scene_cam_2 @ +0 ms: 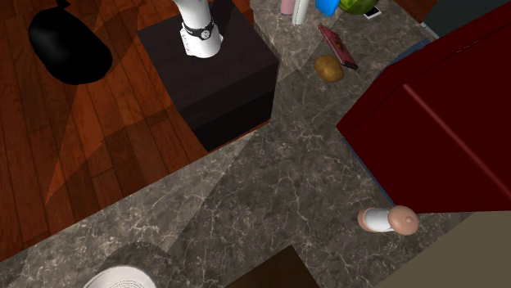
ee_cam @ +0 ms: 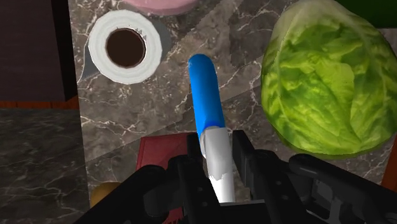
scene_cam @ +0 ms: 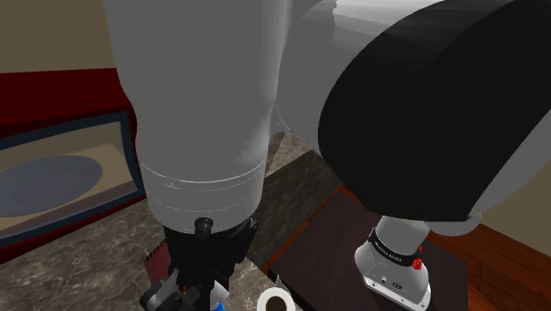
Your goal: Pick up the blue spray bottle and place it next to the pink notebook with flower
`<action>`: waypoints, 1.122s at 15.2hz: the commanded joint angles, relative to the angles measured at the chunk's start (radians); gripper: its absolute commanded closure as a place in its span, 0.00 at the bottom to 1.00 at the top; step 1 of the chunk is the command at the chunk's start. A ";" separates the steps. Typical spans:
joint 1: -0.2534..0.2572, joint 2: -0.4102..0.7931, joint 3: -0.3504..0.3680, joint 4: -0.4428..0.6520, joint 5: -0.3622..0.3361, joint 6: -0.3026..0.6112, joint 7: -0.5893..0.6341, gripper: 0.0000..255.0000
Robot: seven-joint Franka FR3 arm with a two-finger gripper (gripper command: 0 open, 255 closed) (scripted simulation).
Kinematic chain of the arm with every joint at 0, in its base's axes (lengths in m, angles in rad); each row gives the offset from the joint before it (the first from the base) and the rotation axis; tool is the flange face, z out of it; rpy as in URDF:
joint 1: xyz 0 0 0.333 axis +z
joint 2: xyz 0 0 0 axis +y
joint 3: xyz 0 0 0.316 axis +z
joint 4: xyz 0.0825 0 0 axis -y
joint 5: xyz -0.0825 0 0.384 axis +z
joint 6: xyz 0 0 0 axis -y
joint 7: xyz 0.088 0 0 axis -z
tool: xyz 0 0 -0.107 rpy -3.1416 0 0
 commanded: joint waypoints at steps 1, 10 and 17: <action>0.001 0.008 0.003 -0.022 -0.004 0.028 0.004 1.00; 0.003 0.045 0.013 -0.095 -0.027 0.132 0.022 1.00; 0.003 0.045 0.013 -0.095 -0.027 0.132 0.022 0.00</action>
